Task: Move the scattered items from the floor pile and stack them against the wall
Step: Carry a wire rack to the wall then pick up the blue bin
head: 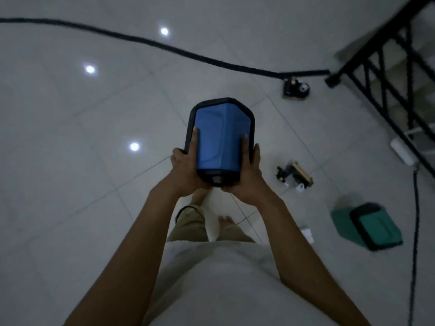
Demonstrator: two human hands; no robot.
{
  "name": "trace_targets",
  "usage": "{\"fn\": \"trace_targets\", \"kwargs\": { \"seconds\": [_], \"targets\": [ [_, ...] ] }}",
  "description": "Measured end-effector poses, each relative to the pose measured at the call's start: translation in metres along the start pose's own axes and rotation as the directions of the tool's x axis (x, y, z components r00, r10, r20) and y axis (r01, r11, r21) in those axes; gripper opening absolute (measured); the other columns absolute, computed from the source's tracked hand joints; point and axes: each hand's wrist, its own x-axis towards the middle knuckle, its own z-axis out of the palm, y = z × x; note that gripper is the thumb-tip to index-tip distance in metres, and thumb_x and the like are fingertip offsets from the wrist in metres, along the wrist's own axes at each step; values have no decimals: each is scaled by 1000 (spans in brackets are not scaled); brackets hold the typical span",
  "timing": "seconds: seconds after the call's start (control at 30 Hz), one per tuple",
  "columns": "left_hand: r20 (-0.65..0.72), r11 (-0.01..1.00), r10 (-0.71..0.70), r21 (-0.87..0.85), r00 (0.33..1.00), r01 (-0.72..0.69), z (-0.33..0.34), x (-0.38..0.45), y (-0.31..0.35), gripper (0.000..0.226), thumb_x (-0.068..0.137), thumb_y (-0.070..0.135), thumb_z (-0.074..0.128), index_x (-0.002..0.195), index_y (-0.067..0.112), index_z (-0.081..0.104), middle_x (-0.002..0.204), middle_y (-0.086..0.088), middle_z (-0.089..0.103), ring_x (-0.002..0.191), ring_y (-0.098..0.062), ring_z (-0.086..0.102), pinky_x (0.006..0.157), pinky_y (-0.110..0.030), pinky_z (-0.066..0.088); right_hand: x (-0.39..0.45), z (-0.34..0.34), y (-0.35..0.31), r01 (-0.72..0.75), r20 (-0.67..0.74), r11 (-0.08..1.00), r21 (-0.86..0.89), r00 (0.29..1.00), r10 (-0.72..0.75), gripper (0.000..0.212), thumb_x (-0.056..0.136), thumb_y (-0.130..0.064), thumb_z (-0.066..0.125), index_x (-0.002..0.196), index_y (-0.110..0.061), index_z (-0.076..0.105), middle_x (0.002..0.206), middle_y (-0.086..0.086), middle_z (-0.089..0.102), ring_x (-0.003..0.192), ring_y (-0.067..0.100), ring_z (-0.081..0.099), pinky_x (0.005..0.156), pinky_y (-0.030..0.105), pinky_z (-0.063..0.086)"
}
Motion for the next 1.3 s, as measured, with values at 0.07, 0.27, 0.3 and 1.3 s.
{"fn": "trace_targets", "kwargs": {
  "seconds": [0.07,0.27,0.3,1.3],
  "targets": [
    [-94,994,-88,-76,992,81,0,-34,-10,144,56,33,92,138,35,-27,114,-18,28,111,-39,38,102,-52,36,-9,4,-17,85,77,992,-88,994,-79,132,75,-35,81,133,-48,-37,153,7,-38,141,37,30,112,46,35],
    [-218,886,-370,-375,903,273,-2,-131,-45,148,58,29,91,141,38,-32,127,-21,25,123,-43,35,110,-53,31,-33,43,-73,329,352,919,-215,904,-242,132,76,-35,82,124,-56,-39,152,4,-41,137,36,36,109,42,36],
    [-226,860,-405,-423,886,285,-7,-146,-52,147,60,27,91,142,36,-32,127,-21,24,124,-42,34,111,-52,30,-35,53,-85,354,395,908,-223,884,-248,131,76,-35,82,124,-57,-39,151,4,-41,138,36,35,109,43,35],
    [-127,205,-951,-942,283,267,-83,-515,-396,141,67,33,86,138,46,-35,132,-14,21,129,-39,29,108,-51,33,-147,546,-370,884,967,458,-92,190,-172,127,77,-27,81,132,-44,-32,154,16,-33,141,43,25,113,48,28]
  ]
}}
